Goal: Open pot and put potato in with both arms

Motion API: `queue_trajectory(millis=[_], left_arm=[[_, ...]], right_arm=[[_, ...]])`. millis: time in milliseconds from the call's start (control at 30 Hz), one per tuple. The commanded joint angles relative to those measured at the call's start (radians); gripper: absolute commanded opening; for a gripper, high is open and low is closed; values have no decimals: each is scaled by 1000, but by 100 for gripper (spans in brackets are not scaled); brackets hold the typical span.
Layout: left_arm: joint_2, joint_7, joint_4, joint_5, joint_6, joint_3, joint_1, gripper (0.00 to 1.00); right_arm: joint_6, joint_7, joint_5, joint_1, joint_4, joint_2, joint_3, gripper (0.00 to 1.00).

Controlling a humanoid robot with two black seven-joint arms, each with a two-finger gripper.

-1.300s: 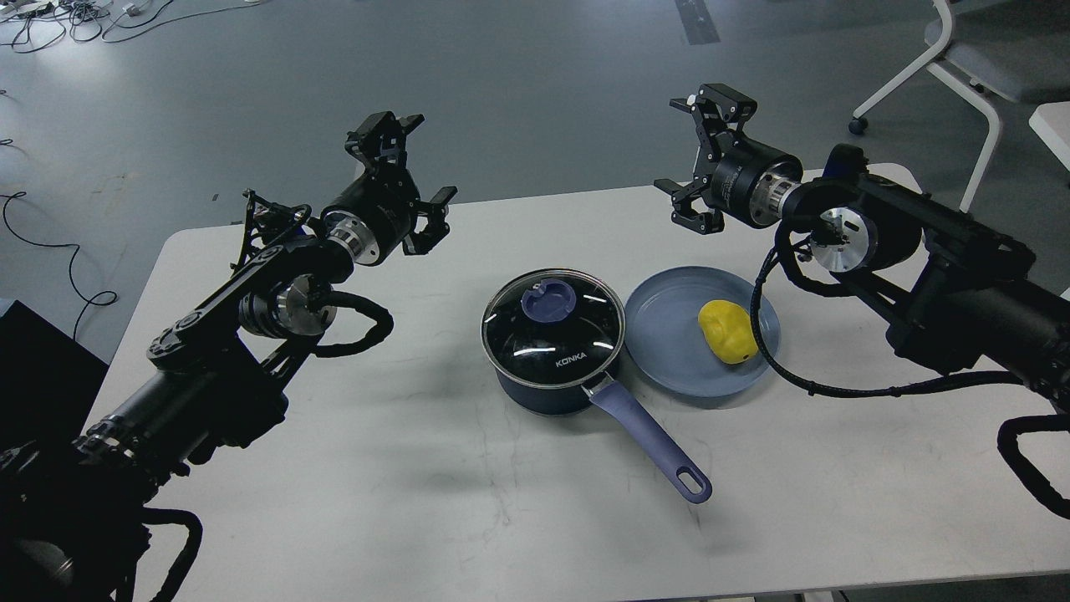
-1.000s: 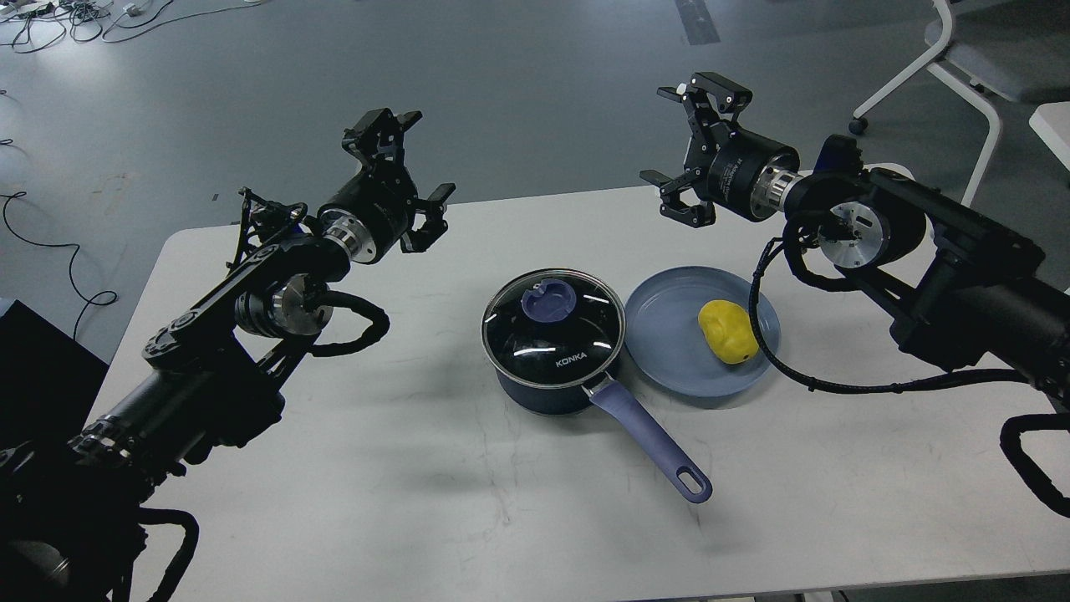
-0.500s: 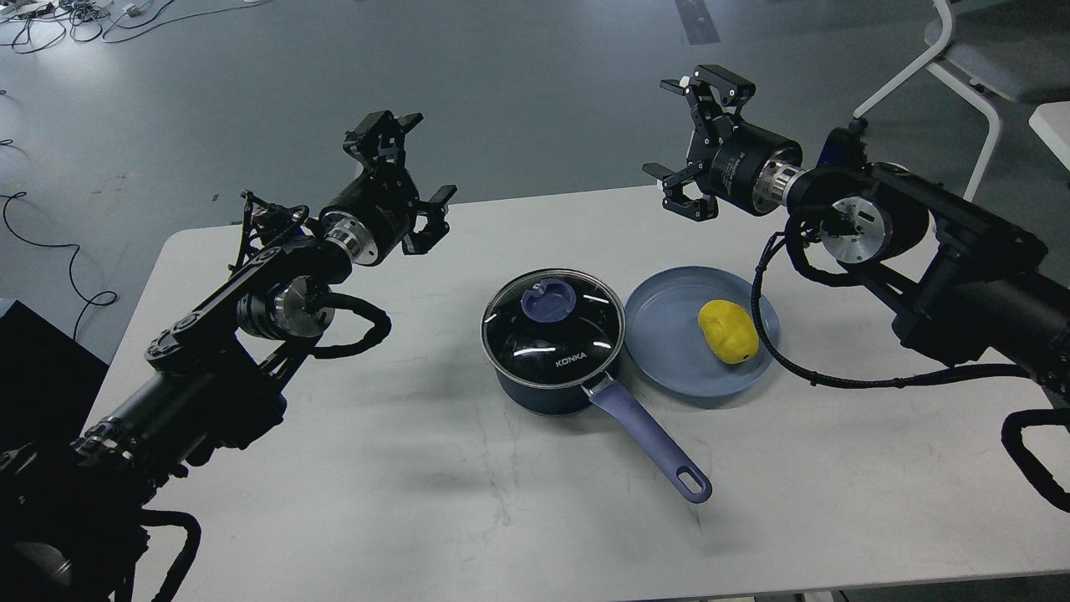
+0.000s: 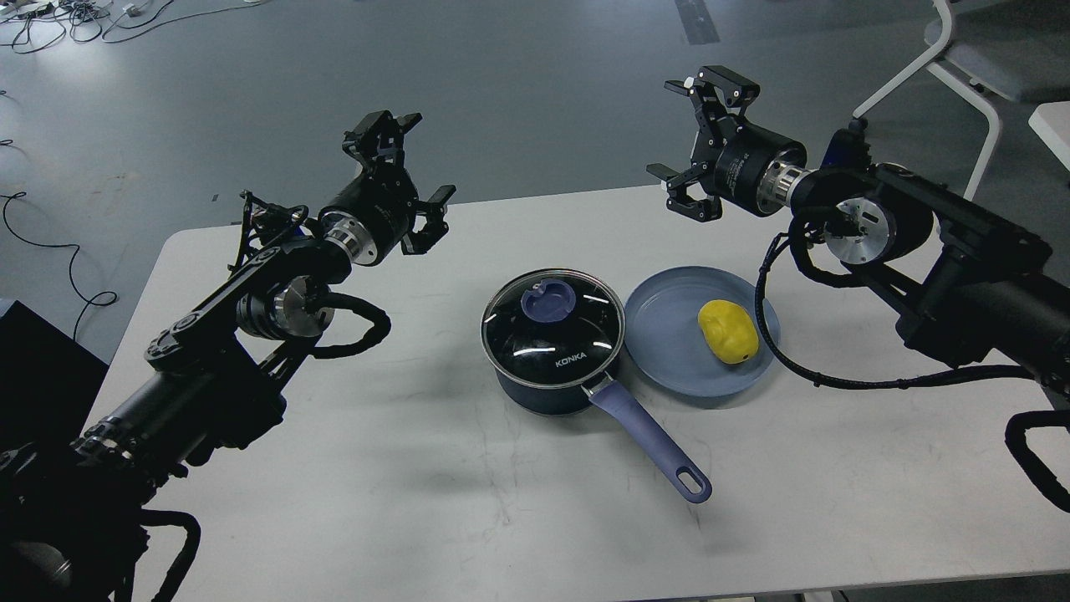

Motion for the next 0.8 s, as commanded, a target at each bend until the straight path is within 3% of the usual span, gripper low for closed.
queue_trajectory(millis=[0,500,767], left_arm=[[1,2,0,0,-1,-2,0,99],[2,2,0,0,3,-2,1,99],[18,-3,-12,57,64,-1,-17,99]], right_arm=[[1,0,0,0,0,0,0,100],[-36,0,0,-3,2,26,3,100],[-36,0,0,0,2,23,11,100]])
